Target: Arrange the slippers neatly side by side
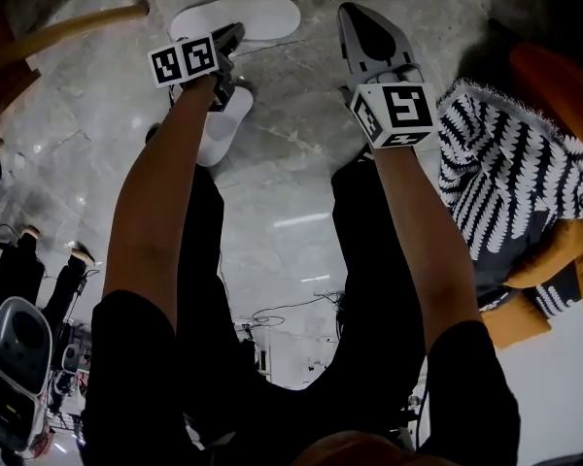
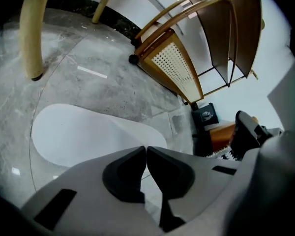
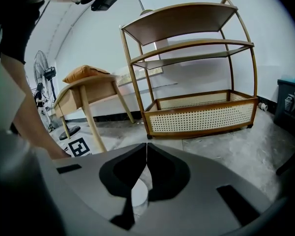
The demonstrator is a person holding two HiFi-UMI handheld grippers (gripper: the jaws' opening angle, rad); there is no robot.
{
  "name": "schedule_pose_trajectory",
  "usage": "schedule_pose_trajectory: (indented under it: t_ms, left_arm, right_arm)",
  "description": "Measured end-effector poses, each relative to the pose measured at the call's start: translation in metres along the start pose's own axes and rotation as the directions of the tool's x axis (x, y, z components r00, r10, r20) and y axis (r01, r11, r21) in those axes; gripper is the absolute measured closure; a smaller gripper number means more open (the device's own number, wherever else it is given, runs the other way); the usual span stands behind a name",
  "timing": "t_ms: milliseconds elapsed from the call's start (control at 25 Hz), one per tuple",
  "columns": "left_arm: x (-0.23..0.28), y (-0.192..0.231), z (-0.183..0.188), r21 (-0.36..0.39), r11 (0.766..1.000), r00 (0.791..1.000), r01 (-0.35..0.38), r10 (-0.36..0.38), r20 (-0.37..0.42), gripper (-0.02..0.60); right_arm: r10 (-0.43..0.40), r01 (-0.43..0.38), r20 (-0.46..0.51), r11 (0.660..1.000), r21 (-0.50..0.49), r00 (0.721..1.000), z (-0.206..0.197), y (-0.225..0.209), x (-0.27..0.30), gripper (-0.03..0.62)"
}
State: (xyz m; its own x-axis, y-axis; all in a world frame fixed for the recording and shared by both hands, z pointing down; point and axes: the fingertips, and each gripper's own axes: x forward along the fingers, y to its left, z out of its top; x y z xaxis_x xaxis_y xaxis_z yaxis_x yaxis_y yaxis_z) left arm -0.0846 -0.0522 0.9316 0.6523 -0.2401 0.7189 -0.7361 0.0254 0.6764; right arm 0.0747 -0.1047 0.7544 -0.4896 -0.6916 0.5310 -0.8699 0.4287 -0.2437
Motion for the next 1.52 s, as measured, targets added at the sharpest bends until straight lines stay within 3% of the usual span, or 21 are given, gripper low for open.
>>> schedule_pose_trajectory:
  t_ms: [160,360,520,720,960,1240,1440,1520]
  left_arm:
    - [-0.014,-0.018,0.004,-0.074,0.996,0.997,0.047,-0.042,0.061,0.56]
    - [-0.04,-0.028,0.019,-0.282,0.954,0.963,0.101,-0.023,0.27,0.561]
    - [-0.056,-0.03,0.031,-0.409,0.9,0.902,0.153,0.042,0.43,0.561]
    - [-0.062,-0.025,0.036,-0.544,0.806,0.813,0.234,0.144,0.564,0.561]
    - [-0.066,-0.004,0.032,-0.65,0.696,0.704,0.304,0.295,0.645,0.563]
    - [-0.06,0.02,0.017,-0.721,0.569,0.605,0.396,0.429,0.671,0.563]
    - [-0.055,0.048,0.005,-0.729,0.525,0.527,0.439,0.506,0.682,0.563]
    - [-0.054,0.057,0.001,-0.728,0.521,0.506,0.445,0.524,0.685,0.563]
  right_arm:
    - [0.002,-0.002,0.008,1.0,0.006,1.0,0.011,0.005,-0.003,0.562]
    - [0.008,-0.009,0.027,1.0,0.023,1.0,0.026,0.014,-0.007,0.563]
    - [0.011,-0.012,0.034,0.999,0.031,0.999,0.035,0.015,-0.011,0.563]
    - [0.008,-0.009,0.031,0.999,0.031,0.999,0.037,0.007,-0.012,0.563]
    - [0.024,-0.024,0.018,1.0,0.019,1.0,0.032,0.001,-0.01,0.563]
    - [0.046,-0.046,0.002,0.999,0.005,0.999,0.022,-0.008,-0.005,0.563]
    - [0.077,-0.078,-0.022,0.997,-0.024,0.997,0.013,-0.007,-0.002,0.563]
    - [0.082,-0.082,-0.023,0.996,-0.032,0.996,0.012,-0.008,0.001,0.563]
